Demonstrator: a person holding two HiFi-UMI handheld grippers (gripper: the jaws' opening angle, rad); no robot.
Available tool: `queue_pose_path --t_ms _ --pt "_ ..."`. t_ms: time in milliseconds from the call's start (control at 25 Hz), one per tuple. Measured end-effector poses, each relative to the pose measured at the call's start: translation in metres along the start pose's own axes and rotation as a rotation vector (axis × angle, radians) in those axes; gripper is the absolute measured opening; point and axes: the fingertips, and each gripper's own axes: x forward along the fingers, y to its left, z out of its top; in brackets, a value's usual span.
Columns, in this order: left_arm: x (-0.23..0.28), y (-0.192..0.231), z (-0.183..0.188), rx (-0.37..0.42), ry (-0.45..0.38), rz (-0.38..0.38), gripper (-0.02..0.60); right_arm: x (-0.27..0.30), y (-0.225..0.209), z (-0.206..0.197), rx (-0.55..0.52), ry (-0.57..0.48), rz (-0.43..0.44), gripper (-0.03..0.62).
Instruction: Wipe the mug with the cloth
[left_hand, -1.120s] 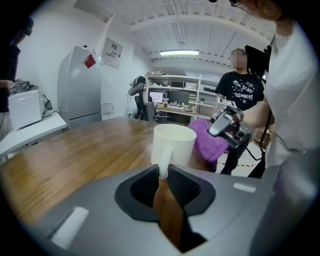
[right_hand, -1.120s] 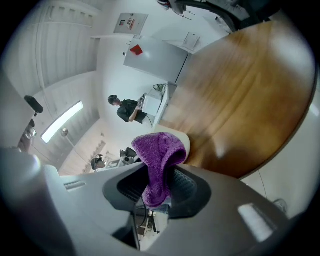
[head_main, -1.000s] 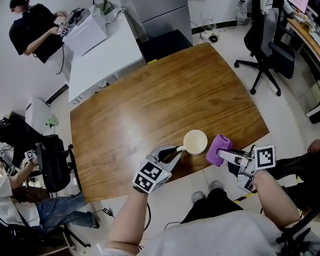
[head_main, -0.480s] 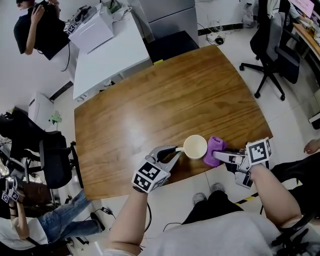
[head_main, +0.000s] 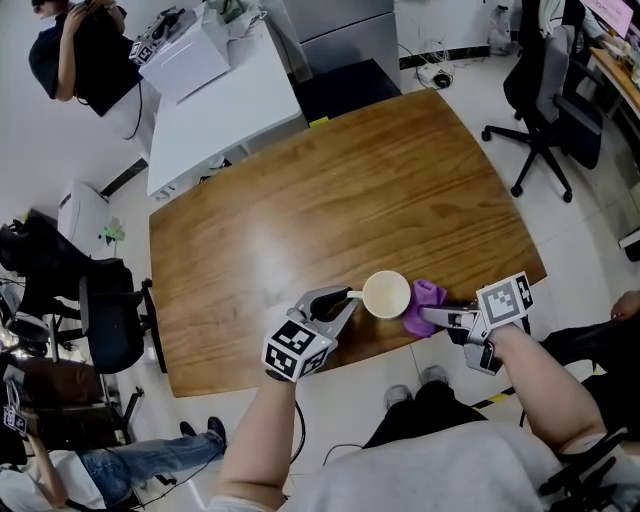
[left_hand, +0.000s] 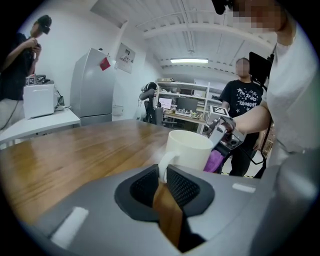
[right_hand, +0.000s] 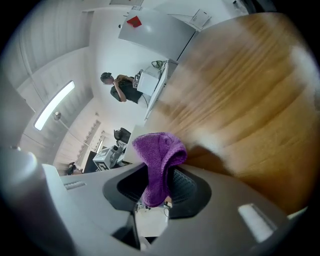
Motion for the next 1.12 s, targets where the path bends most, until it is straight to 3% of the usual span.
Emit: queue_pose_path --t_ms 160,320,720,960,1120 --pt "0.001 0.002 0.001 0.018 0.002 0.002 0.035 -0.024 0.013 0.036 -0.128 -0.032 0.005 0.115" --pt "0.002 0.002 0.004 0.012 -0.001 0.002 0.035 -0.025 0.026 0.061 -0.169 -0.028 0.037 0.115" --pt "0.008 0.013 0.007 -0.033 -0.02 0.028 0.025 -0.006 0.041 0.028 -0.145 0.116 0.115 0.115" --pt "0.009 0.018 0.008 -0.06 -0.036 0.044 0.021 0.012 0.021 0.017 -0.117 0.152 0.08 0.117" --pt "0.014 0.02 0.008 -0.057 -0.038 0.057 0.014 0.025 0.006 0.009 -0.166 0.197 0.005 0.117"
